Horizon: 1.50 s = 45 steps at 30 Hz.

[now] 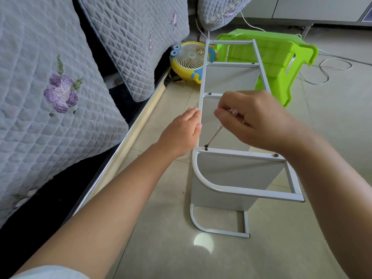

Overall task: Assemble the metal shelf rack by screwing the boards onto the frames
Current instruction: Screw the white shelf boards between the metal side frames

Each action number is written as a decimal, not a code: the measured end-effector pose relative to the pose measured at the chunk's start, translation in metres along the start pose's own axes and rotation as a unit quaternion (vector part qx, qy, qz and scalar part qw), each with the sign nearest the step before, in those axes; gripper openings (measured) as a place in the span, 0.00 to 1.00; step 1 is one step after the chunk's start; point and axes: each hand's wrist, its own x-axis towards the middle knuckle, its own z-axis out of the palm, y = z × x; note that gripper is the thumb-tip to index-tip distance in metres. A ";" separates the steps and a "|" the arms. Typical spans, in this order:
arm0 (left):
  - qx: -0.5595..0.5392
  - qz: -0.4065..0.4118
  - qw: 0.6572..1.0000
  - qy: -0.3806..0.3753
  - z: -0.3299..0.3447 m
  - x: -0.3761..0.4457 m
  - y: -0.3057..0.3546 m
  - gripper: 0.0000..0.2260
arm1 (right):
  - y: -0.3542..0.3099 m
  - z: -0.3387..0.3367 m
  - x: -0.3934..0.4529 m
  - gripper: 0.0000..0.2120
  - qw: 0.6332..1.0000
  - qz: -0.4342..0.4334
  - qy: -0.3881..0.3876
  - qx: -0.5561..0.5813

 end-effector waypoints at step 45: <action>0.136 -0.005 0.989 -0.062 -0.006 0.005 0.003 0.22 | -0.020 -0.021 0.022 0.22 0.951 0.185 -0.182 -0.166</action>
